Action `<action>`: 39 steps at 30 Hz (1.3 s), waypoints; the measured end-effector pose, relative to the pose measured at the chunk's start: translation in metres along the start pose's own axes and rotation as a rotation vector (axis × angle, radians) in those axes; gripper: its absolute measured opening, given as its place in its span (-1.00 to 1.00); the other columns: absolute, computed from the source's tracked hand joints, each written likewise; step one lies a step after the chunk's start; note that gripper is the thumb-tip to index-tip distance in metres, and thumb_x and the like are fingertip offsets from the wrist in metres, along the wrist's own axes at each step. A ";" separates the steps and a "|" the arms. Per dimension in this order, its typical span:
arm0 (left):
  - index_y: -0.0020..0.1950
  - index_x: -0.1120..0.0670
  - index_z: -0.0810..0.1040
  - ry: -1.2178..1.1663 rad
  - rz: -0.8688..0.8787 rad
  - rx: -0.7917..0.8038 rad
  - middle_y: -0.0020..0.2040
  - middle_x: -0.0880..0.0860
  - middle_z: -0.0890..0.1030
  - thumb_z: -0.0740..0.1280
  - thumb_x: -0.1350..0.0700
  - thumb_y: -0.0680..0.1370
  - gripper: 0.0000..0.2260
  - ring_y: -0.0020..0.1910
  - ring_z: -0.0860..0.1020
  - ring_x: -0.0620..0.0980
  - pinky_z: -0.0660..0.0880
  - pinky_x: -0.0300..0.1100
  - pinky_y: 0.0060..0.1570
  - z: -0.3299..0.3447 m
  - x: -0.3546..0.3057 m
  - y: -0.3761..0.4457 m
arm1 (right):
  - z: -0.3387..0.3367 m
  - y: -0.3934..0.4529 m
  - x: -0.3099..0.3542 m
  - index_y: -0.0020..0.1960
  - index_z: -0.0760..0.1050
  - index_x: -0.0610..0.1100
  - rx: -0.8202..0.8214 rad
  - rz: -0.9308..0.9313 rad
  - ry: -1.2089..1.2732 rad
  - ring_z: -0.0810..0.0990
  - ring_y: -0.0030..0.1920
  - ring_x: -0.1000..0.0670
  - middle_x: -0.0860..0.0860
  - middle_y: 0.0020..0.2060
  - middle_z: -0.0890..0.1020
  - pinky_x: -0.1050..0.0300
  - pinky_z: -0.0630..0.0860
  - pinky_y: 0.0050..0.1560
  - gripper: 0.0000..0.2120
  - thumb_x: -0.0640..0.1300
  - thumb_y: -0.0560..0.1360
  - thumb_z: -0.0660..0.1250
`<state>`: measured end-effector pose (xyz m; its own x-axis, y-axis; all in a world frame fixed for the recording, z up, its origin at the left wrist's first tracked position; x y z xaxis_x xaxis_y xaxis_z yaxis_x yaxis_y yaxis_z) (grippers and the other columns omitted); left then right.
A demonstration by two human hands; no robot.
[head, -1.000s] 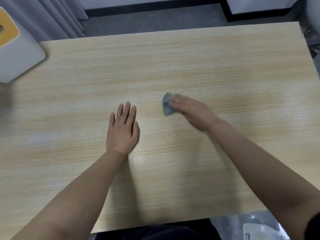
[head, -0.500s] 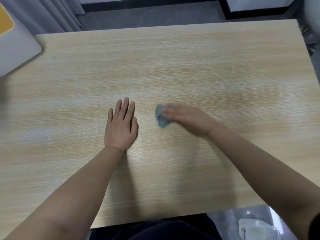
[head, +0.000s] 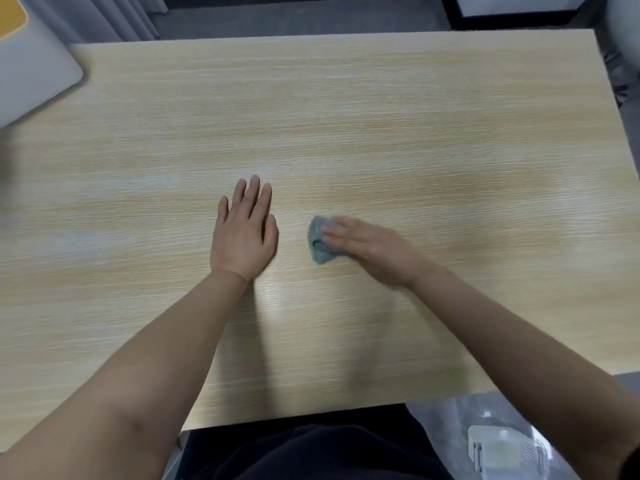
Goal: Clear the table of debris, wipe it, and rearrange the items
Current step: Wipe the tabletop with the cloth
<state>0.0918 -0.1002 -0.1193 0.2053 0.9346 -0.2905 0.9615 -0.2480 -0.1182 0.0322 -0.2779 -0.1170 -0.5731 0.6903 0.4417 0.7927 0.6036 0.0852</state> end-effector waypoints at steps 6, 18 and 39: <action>0.51 0.07 0.17 0.001 0.006 -0.019 0.54 0.04 0.12 0.02 0.05 0.64 -0.57 0.53 0.00 0.01 -0.09 -0.01 0.48 -0.003 -0.001 -0.005 | -0.022 0.018 -0.041 0.37 0.39 -0.16 -0.132 0.359 0.034 0.29 0.43 -0.08 -0.04 0.37 0.41 0.11 0.25 0.37 -0.63 -0.27 0.57 0.21; 0.52 0.09 0.16 -0.035 0.008 0.011 0.54 0.07 0.09 0.04 0.08 0.65 -0.58 0.53 -0.02 0.05 -0.11 0.01 0.47 0.006 -0.007 -0.042 | 0.002 -0.027 -0.004 0.41 0.30 -0.01 0.018 0.086 -0.004 0.35 0.39 -0.10 -0.02 0.37 0.41 -0.03 0.31 0.37 -0.50 -0.28 0.52 0.28; 0.53 0.07 0.11 -0.044 -0.021 0.059 0.55 0.01 0.04 -0.11 -0.02 0.59 -0.49 0.53 -0.08 0.00 -0.13 -0.01 0.46 0.016 -0.010 -0.089 | -0.027 -0.028 -0.035 0.40 0.35 -0.12 -0.132 0.461 0.006 0.24 0.45 -0.04 -0.01 0.40 0.36 0.05 0.25 0.41 -0.62 -0.22 0.59 0.18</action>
<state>0.0013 -0.0910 -0.1209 0.1762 0.9278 -0.3289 0.9527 -0.2448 -0.1803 0.0364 -0.3299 -0.1107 -0.1545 0.8717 0.4650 0.9839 0.1787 -0.0082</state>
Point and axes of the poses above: each hand's wrist, its own y-axis towards the middle knuckle, its own z-axis out of the palm, x = y × z, the point moved 8 cm from there along y, towards the middle knuckle
